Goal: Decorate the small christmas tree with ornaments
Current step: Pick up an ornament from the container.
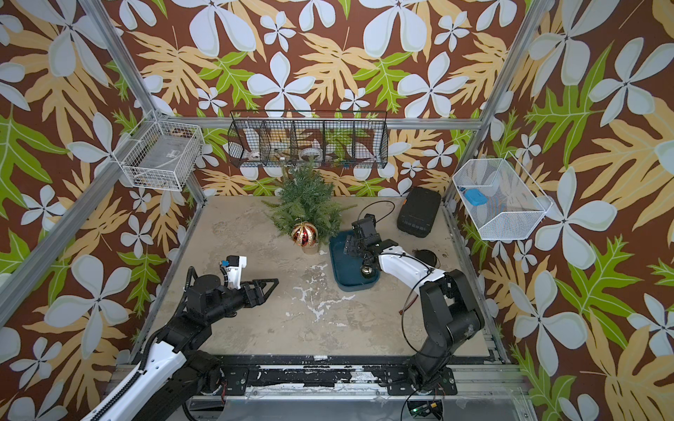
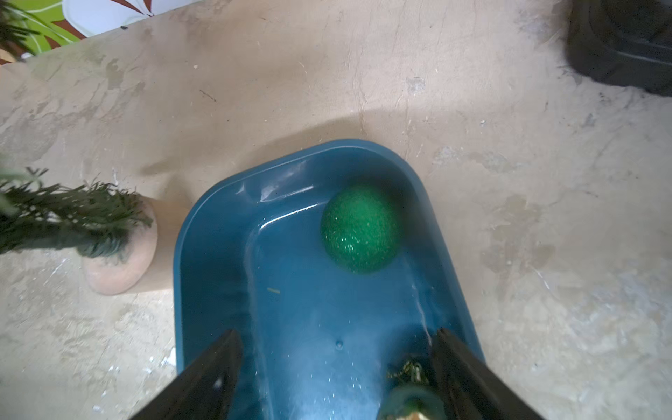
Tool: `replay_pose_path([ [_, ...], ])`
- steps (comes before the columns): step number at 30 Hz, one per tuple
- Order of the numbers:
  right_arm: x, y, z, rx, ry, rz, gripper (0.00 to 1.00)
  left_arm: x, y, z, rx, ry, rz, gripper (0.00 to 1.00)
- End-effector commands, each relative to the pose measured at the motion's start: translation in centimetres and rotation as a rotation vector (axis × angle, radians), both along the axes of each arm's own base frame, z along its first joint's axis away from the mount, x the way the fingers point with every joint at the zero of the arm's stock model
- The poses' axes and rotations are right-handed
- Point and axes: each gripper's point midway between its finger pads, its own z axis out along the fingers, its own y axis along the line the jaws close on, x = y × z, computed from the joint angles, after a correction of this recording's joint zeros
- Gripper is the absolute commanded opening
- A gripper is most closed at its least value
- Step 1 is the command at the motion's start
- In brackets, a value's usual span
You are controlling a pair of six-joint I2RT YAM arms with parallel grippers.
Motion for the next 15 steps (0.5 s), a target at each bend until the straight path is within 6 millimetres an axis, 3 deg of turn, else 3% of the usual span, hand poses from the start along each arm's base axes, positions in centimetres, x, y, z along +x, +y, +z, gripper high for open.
replay_pose_path([
  [1,1.4,-0.3,0.2,-0.018,-0.034,-0.029,0.84,0.1,-0.1,0.6,-0.009,-0.023,-0.003,0.79],
  [15,3.7,-0.4,-3.3,-0.081,-0.004,-0.065,0.82,0.1,0.0,0.7,-0.007,-0.028,0.003,0.78],
])
